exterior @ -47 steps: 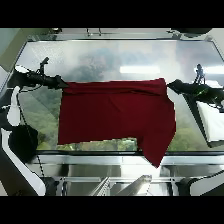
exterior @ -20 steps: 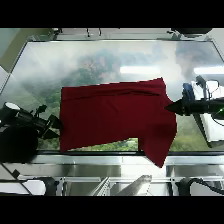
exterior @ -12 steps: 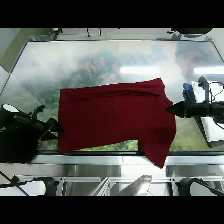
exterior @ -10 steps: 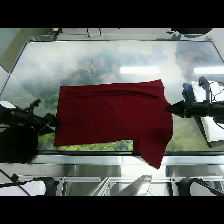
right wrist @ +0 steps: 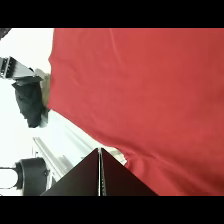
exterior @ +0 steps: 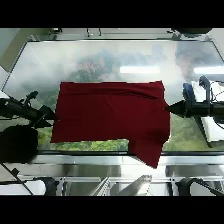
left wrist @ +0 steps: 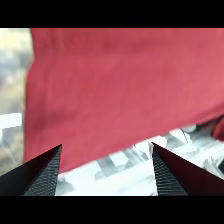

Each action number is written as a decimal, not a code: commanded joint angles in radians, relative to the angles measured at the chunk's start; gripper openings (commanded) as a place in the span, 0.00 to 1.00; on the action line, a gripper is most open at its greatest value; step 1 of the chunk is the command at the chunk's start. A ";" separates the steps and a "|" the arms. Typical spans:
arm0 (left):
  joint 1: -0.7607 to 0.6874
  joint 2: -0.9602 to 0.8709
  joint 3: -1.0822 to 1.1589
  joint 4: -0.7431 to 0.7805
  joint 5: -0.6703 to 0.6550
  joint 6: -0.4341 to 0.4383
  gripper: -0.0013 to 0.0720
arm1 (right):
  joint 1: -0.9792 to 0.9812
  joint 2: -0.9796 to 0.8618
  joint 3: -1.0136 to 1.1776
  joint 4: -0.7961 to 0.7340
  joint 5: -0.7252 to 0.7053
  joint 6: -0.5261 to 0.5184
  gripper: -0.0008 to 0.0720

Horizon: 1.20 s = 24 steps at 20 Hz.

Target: Fold the shirts.

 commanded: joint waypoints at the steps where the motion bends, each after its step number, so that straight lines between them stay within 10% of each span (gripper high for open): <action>1: 0.018 0.077 -0.094 0.048 0.024 0.013 0.83 | -0.001 0.001 -0.001 -0.016 0.043 0.001 0.03; 12: 0.096 -0.035 -0.178 -0.065 0.133 0.114 0.81 | -0.096 0.114 -0.137 -0.044 0.058 -0.010 0.03; 16: 0.009 -0.068 -0.168 -0.079 0.079 0.116 0.59 | -0.123 0.116 -0.139 -0.097 0.026 0.009 0.03; 19: -0.023 -0.067 -0.179 -0.076 0.064 0.119 0.16 | -0.126 0.116 -0.140 -0.220 -0.032 0.084 0.07; 20: -0.022 -0.067 -0.177 -0.076 0.067 0.119 0.09 | -0.126 0.116 -0.140 -0.277 -0.034 0.130 0.33; 22: -0.019 -0.067 -0.155 -0.076 0.074 0.119 0.06 | -0.126 0.116 -0.147 -0.376 -0.079 0.237 0.04; 24: -0.014 -0.067 -0.138 -0.077 0.078 0.118 0.05 | -0.130 0.117 -0.182 -0.468 -0.133 0.334 0.04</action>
